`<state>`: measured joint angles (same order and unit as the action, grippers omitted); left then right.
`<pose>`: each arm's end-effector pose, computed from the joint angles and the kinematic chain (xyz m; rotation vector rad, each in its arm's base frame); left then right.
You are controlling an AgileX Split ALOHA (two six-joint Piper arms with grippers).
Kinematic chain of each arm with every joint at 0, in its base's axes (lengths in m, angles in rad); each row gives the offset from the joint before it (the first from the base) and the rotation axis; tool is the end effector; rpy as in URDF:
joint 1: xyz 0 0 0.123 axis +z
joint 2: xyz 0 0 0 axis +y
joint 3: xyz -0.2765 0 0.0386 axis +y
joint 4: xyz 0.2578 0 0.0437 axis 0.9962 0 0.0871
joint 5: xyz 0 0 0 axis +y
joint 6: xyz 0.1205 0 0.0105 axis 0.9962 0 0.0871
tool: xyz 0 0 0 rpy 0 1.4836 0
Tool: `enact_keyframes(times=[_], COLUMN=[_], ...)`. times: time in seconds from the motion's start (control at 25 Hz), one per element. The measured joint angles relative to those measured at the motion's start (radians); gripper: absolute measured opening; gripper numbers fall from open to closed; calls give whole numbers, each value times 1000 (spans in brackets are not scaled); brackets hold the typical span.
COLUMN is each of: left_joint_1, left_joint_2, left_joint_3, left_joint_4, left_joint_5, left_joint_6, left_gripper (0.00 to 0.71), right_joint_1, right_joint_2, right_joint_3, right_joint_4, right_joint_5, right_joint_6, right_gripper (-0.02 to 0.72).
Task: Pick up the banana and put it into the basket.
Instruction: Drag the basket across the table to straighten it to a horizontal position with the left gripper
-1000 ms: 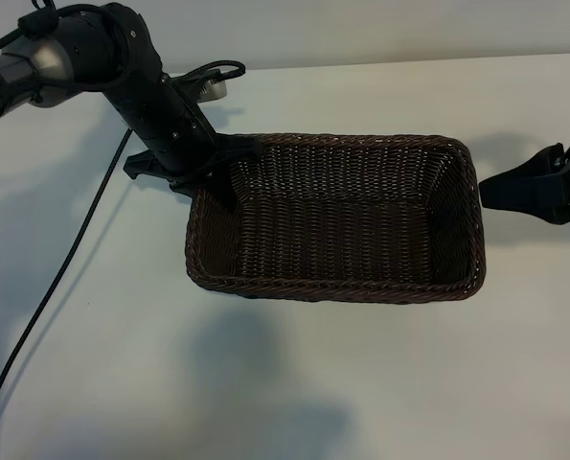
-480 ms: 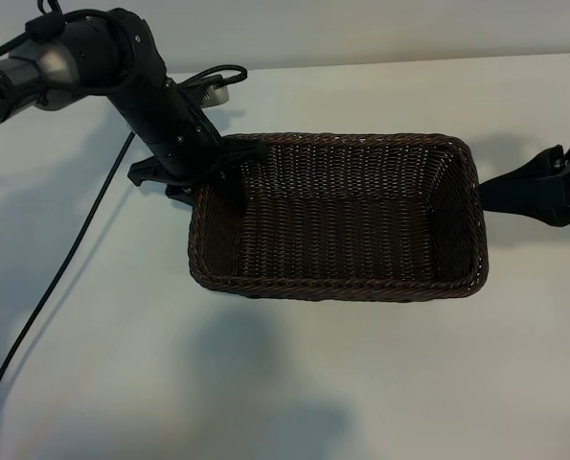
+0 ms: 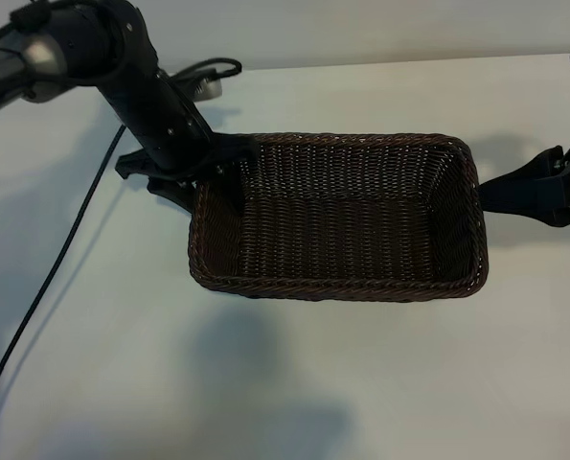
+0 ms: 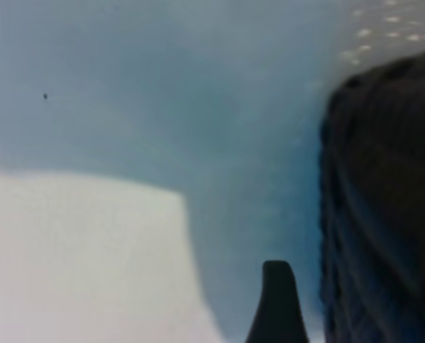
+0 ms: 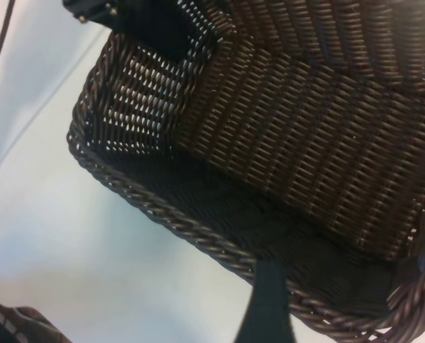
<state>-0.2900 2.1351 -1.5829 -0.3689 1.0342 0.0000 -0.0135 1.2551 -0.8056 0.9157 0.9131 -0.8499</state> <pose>0.4058 -0.1602 0.1236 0.1710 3.0713 -0.5123 0.2515 0.0725 0.2444 -0.4371 2.4073 0.7908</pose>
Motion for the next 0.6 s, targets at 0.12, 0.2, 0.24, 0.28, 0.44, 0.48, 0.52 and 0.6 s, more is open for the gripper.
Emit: enact_keyframes(times=[0.12,0.2,0.24,0.28,0.44,0.48,0.52,0.6], left_joint_1=[0,0,0,0,0,1,3,22], left_joint_2=[-34,-58,-69,-84,-158,-178,-195,-230], left_joint_3=[0,0,0,0,0,0,0,0], left_joint_4=[2,3,7,12,70,94,112,149], left_joint_5=[8,13,18,23,56,63,72,93], left_joint_6=[0,0,0,0,0,0,0,0], left_gripper=[575,574,574,574,574,574,574,574], right_joint_1=[0,0,0,0,0,0,0,0], right_joint_2=[0,0,0,0,0,0,0,0], right_joint_3=[0,0,0,0,0,0,0,0], right_joint_4=[0,0,0,0,0,0,0,0], right_joint_5=[0,0,0,0,0,0,0,1], right_joint_6=[0,0,0,0,0,0,0,0], right_gripper=[594,594,594,594,594,594,594,594])
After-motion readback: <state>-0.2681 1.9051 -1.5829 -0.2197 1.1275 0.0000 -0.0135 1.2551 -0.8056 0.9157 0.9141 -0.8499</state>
